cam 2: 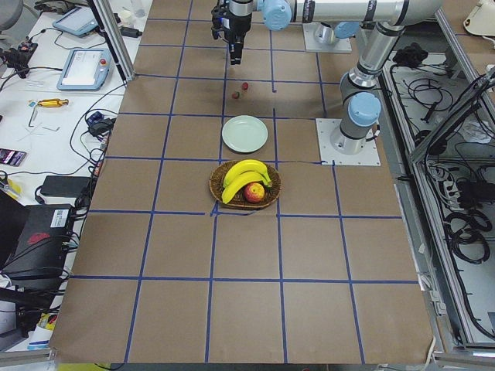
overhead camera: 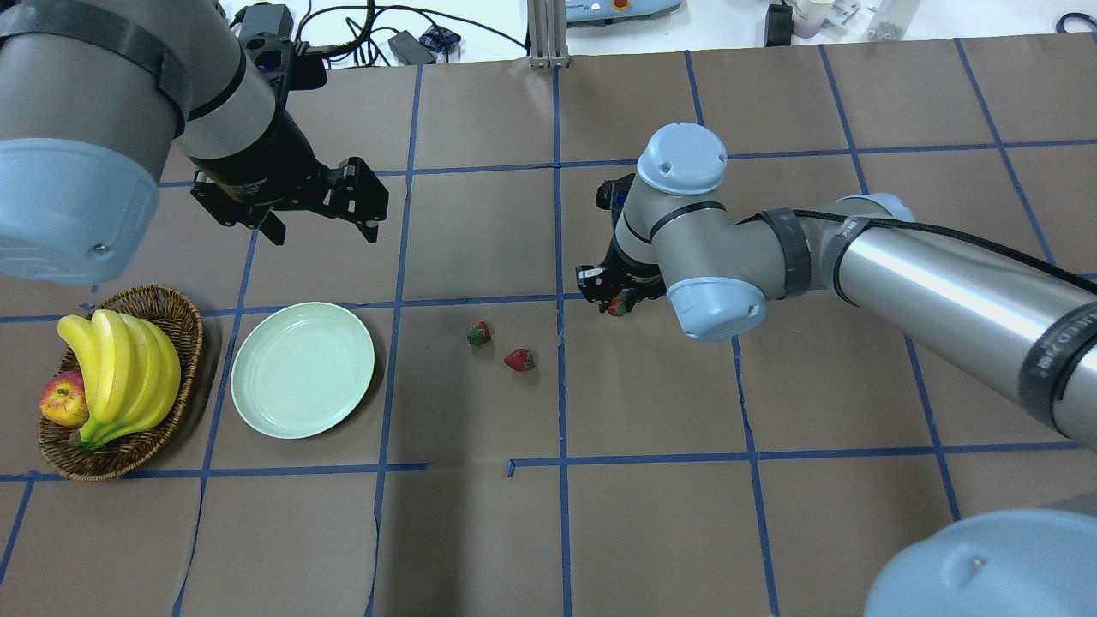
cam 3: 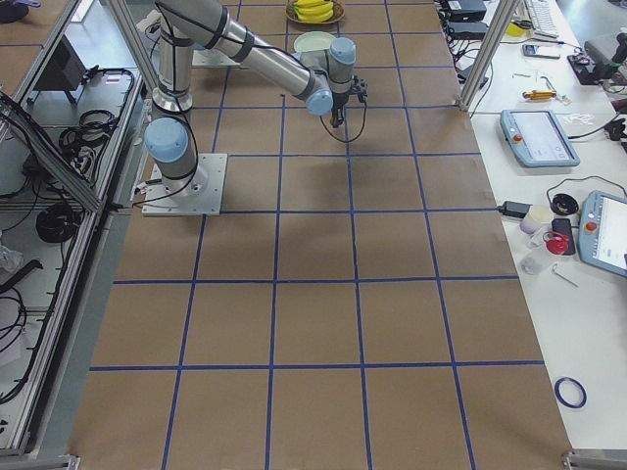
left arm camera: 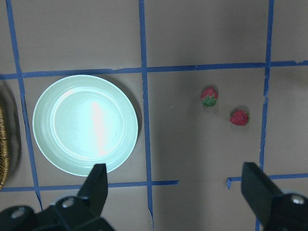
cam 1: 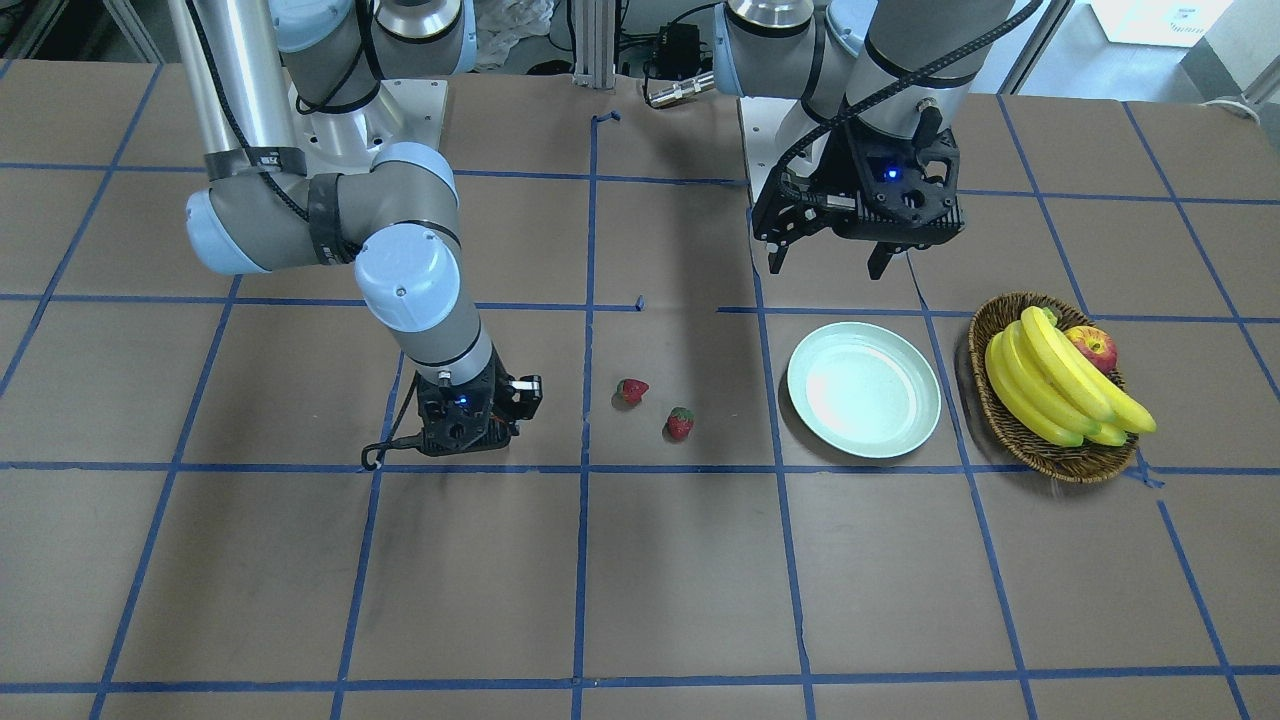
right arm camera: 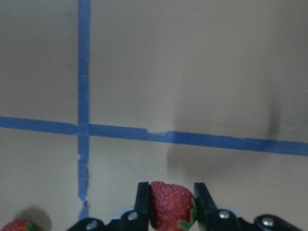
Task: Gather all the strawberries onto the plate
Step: 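Carry it with the right gripper beside the other strawberries and release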
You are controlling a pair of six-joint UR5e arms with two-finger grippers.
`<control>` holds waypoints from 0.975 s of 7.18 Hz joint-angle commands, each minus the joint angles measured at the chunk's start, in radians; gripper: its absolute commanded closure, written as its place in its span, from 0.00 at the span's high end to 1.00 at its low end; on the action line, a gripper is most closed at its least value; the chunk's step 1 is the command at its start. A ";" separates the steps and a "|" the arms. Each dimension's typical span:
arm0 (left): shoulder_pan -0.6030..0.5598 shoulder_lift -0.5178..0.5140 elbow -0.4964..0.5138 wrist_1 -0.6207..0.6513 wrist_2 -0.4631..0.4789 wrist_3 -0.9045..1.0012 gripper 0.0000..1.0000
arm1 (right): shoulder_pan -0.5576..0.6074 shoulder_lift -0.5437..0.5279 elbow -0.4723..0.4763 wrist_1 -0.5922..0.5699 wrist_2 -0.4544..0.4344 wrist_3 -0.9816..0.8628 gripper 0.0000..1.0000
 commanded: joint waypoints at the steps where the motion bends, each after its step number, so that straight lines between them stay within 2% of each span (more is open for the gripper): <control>1: 0.000 0.000 0.002 0.000 0.002 0.000 1.00 | 0.105 0.072 -0.070 -0.012 0.068 0.153 0.00; 3: 0.000 0.000 0.002 0.000 0.002 0.002 1.00 | 0.130 0.096 -0.081 -0.048 0.071 0.199 0.07; 4: 0.002 0.002 0.000 0.000 0.002 0.002 1.00 | 0.130 0.097 -0.081 -0.048 0.071 0.199 0.57; 5: 0.002 0.002 0.002 0.000 0.002 0.002 1.00 | 0.130 0.094 -0.083 -0.049 0.055 0.189 1.00; 6: 0.002 0.002 0.002 0.000 0.002 0.002 1.00 | 0.127 0.082 -0.083 -0.049 0.047 0.186 1.00; 7: 0.003 0.002 0.002 0.000 0.002 0.002 1.00 | 0.127 0.059 -0.060 -0.060 -0.016 0.192 1.00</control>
